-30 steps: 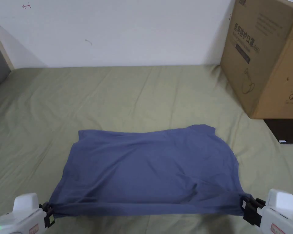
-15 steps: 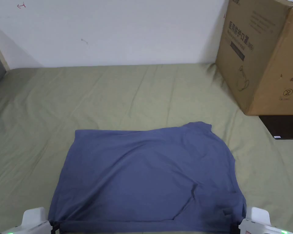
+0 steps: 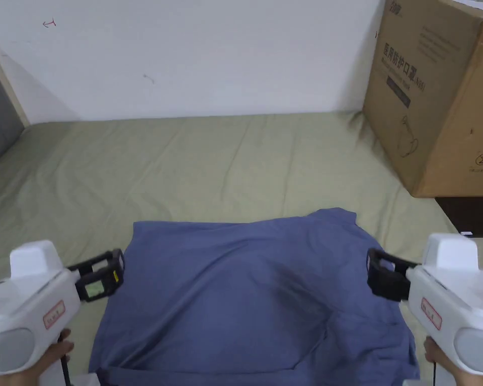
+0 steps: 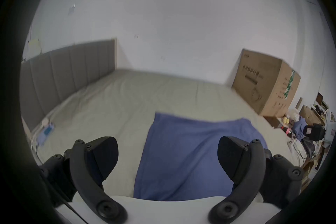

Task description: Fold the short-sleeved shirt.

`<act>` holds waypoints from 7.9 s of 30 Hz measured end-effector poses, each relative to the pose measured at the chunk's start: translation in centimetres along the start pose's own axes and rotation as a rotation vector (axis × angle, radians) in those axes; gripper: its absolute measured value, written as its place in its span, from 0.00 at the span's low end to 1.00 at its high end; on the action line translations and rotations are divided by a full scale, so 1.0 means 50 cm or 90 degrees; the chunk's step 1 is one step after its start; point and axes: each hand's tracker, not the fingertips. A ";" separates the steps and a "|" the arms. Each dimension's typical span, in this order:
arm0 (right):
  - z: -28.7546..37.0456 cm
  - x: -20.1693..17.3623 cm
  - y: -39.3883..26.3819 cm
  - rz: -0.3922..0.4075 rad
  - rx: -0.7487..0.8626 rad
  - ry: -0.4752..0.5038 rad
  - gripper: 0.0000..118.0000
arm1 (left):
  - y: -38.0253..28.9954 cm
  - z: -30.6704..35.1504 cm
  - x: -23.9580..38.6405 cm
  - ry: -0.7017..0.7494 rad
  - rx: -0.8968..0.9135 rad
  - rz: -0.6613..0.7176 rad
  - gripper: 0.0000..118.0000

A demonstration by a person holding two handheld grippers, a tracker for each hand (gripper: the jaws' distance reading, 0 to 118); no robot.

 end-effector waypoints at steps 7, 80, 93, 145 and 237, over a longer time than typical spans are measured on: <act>0.041 -0.058 0.057 0.071 0.133 -0.042 0.72 | 0.051 0.041 0.064 0.028 0.148 -0.047 0.55; -0.098 0.070 -0.316 0.009 -0.328 -0.001 0.02 | -0.258 -0.089 -0.112 0.034 -0.339 0.008 0.02; -0.232 0.066 -0.115 0.019 -0.213 0.019 0.02 | -0.124 -0.227 -0.093 0.042 -0.281 0.015 0.02; 0.014 -0.042 0.085 0.088 0.174 -0.026 0.00 | 0.023 -0.039 0.112 -0.008 0.097 -0.070 0.00; -0.155 0.137 -0.297 -0.073 -0.392 -0.046 0.28 | -0.288 -0.177 -0.093 0.103 -0.480 0.007 0.40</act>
